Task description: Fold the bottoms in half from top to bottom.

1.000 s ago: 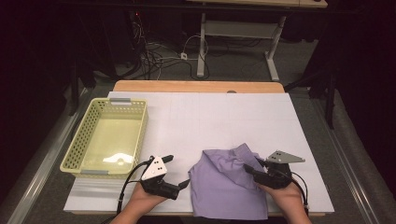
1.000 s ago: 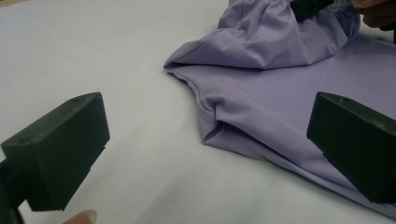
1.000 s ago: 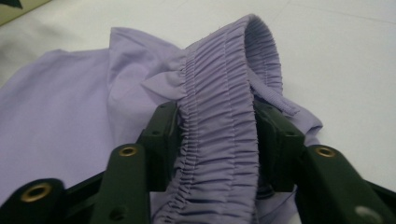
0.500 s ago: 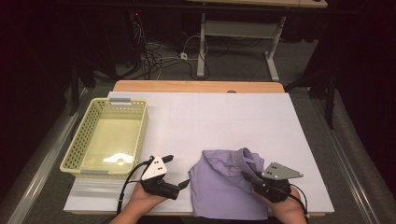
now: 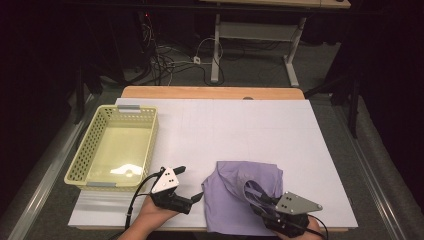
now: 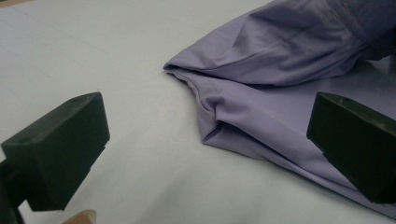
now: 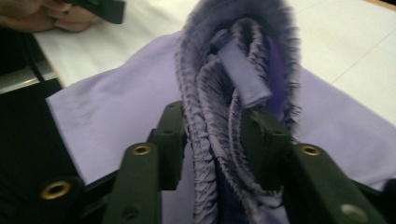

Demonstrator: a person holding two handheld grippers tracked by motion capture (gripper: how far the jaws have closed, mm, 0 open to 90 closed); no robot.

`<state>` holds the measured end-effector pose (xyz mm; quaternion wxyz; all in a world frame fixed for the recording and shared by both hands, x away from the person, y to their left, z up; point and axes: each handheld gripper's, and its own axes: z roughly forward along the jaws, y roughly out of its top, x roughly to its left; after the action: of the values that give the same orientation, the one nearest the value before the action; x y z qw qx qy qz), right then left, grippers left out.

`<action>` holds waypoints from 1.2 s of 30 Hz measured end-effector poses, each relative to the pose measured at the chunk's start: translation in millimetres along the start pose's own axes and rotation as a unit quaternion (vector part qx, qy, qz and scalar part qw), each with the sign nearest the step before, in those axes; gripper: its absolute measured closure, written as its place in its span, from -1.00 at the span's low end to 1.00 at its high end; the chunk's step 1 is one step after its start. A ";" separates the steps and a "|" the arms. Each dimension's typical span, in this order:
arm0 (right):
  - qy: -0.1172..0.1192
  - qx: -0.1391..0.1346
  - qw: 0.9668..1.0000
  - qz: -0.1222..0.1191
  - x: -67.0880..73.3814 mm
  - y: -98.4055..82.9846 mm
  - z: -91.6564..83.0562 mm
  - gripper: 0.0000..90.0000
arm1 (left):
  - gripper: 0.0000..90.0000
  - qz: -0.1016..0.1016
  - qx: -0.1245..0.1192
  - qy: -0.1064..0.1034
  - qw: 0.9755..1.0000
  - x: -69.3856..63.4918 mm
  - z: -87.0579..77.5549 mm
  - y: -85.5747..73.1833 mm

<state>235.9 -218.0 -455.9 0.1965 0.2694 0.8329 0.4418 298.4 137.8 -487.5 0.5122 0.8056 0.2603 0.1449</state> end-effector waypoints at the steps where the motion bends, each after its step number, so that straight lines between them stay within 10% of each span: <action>1: 0.002 -0.001 1.000 0.002 2.6 -0.5 -1.6 0.29 | -1.00 -0.001 0.000 0.000 1.000 0.2 0.0 0.1; 12: -0.001 -0.007 1.000 0.011 25.4 -8.4 -26.6 0.14 | -1.00 -0.005 0.002 0.003 1.000 0.5 0.2 0.3; 22: -0.002 0.011 0.999 0.033 6.9 -17.5 -17.6 -0.11 | -1.00 -0.007 0.013 0.011 1.000 -3.3 2.3 3.3; 29: 0.019 0.040 0.998 0.034 -7.7 -16.2 6.5 -0.19 | -1.00 -0.004 0.014 -0.027 1.000 -27.7 8.2 13.3; 36: 0.030 0.066 0.997 0.005 -4.0 -20.7 15.7 0.11 | -0.88 0.034 0.038 -0.107 0.993 -71.9 28.1 24.9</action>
<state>242.2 -220.2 -481.3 0.1510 0.2728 0.8644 0.3944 260.0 67.4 -474.9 0.5005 0.8440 0.1814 0.0648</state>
